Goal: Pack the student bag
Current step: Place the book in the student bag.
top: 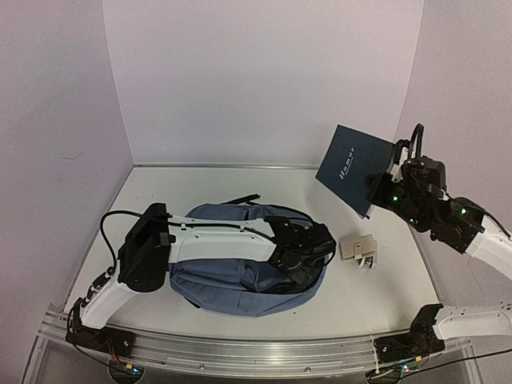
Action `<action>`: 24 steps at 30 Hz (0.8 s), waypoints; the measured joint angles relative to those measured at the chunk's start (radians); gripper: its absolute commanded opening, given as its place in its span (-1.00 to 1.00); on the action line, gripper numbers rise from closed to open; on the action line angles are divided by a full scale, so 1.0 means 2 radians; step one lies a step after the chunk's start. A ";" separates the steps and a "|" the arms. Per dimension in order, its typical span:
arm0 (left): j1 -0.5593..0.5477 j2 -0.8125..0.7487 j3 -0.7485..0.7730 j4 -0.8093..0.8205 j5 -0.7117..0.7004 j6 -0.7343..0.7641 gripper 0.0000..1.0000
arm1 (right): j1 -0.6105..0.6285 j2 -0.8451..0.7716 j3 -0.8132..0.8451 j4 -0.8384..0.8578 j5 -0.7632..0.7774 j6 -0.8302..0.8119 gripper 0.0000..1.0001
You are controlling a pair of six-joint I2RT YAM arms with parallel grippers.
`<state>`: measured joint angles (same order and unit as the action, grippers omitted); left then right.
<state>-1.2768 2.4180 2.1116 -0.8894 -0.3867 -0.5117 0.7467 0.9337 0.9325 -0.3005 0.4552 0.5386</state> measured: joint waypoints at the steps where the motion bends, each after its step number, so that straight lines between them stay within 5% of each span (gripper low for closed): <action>1: 0.000 -0.005 -0.010 0.003 -0.004 -0.003 -0.50 | 0.000 0.000 0.000 0.000 0.000 0.000 -1.00; 5: 0.002 -0.038 -0.059 0.019 -0.021 -0.006 -0.98 | 0.000 0.001 0.000 0.000 0.000 0.000 -1.00; 15: 0.016 -0.131 -0.121 0.031 -0.067 -0.030 -1.00 | 0.000 0.013 -0.002 -0.004 -0.027 0.008 -1.00; 24: 0.043 -0.335 -0.287 0.113 -0.074 -0.050 -1.00 | 0.000 0.014 0.003 -0.061 -0.102 0.036 -1.00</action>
<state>-1.1903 1.7472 1.5383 -0.6626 -0.5340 -0.6107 0.7467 0.9607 0.9381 -0.4224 0.2518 0.6114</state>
